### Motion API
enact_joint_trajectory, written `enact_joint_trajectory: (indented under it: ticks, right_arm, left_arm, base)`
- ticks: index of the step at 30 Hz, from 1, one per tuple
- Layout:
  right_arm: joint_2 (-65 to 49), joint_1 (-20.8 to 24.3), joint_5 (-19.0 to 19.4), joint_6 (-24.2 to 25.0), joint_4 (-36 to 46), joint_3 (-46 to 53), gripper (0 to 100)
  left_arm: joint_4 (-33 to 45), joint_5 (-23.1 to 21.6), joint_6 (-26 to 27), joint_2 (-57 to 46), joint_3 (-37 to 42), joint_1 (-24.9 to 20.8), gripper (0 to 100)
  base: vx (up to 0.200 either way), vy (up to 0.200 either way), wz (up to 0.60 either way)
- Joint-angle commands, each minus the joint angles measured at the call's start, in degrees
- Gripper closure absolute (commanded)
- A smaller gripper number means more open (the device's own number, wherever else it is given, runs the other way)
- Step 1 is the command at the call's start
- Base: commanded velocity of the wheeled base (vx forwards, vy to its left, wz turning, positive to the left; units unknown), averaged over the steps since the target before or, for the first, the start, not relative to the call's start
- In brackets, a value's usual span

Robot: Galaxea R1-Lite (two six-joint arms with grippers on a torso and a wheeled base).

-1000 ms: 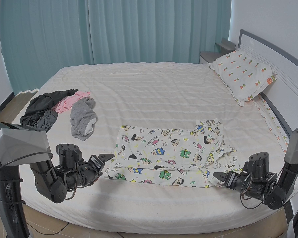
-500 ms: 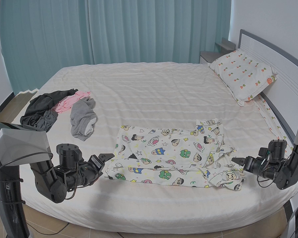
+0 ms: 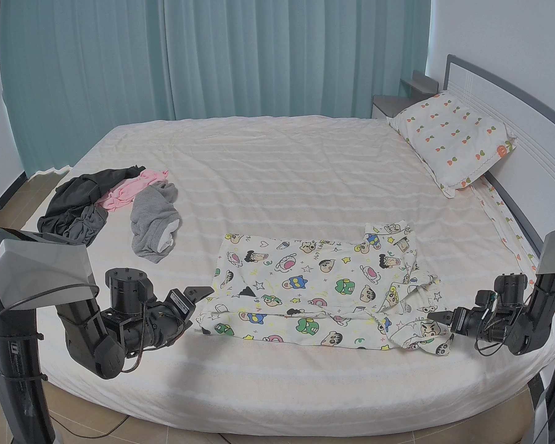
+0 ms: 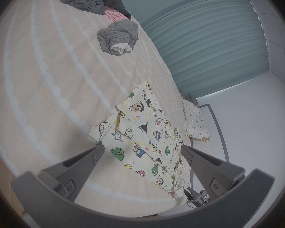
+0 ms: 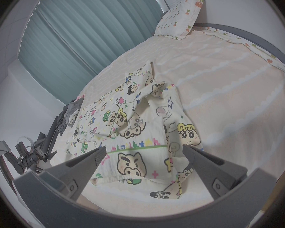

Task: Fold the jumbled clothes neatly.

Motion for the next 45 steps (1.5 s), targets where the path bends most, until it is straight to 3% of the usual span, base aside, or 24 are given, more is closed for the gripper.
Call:
enact_joint_trajectory:
  ticks: [1,16,17,45]
  right_arm:
    - [1.21,0.05,0.15,-0.31,-0.06,0.22,0]
    - [1.92,0.23,1.46,-0.31,-2.44,-0.05,0]
    - [2.18,0.32,1.38,-0.31,-3.05,-0.05,100]
    - [-4.76,1.55,0.67,0.04,-4.11,7.95,100]
  left_arm:
    - [-0.04,0.01,0.0,0.09,0.01,-0.03,0]
    - [-0.04,0.01,0.0,0.09,0.01,-0.03,0]
    - [-0.04,0.01,0.0,0.09,0.01,-0.03,0]
    - [-0.04,0.01,0.0,0.09,0.01,-0.03,0]
  base:
    - [0.0,0.0,0.0]
    - [0.0,0.0,0.0]
    - [0.0,0.0,0.0]
    - [0.0,0.0,0.0]
